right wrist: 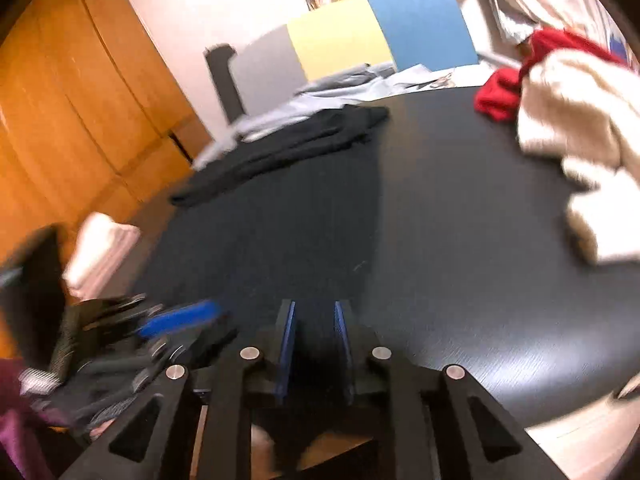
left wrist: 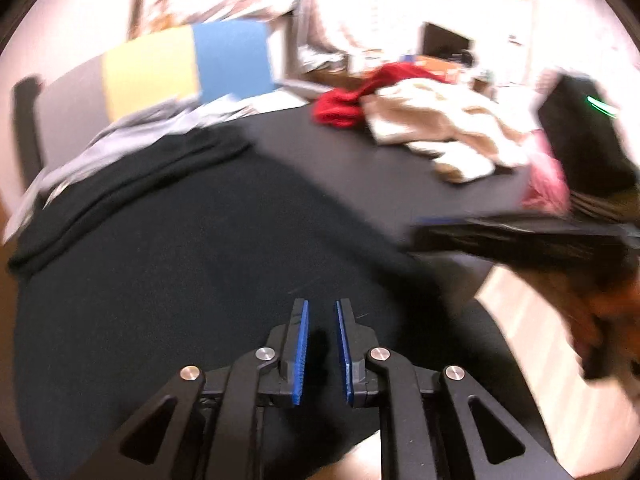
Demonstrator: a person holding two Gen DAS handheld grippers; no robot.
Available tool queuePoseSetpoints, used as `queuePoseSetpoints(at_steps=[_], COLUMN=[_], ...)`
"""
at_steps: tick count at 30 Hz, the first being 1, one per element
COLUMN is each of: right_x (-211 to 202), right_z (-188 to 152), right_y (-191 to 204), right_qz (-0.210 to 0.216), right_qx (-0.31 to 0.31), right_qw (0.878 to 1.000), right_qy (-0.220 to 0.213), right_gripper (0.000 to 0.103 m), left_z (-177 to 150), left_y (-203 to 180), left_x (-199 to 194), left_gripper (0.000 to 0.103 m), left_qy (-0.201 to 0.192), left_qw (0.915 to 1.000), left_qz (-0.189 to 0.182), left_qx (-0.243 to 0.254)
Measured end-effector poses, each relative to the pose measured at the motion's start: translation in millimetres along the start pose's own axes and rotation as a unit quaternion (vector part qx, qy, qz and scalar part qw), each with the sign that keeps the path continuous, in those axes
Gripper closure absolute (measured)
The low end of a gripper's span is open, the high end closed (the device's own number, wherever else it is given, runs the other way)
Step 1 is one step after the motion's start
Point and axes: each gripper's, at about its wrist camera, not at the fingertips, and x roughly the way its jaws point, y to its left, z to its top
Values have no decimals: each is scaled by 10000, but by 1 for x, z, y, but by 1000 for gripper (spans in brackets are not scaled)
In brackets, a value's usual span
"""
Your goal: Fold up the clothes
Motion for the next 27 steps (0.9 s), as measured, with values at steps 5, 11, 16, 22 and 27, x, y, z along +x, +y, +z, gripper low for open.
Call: queuePoseSetpoints(at_steps=[5,11,16,22,27], right_x=[43,65,61,22,57], right_z=[24,35,24,29,56], right_y=[-16,-41,-62,-36,33], right_qz=[69,249,477,69,-165], right_qx=[125,749,1395,1355,-276], right_qw=[9976,9955,9888,9896,9994], right_qy=[675,522,223,-468,-156], right_gripper=[81,101,102,79,79], left_z=[-2,-3,-6,4,-8], left_y=[-14,-6,-11,25,108], left_x=[29,34,33,4,-21], left_gripper=[87,86,86,85,74], left_qy=[148,131,20,-126,-45], left_qw=[9992,9993,9994,9990,9847], left_qz=[-119,-265,-120,324,1211], left_qx=[338,216,315,-274,-1250])
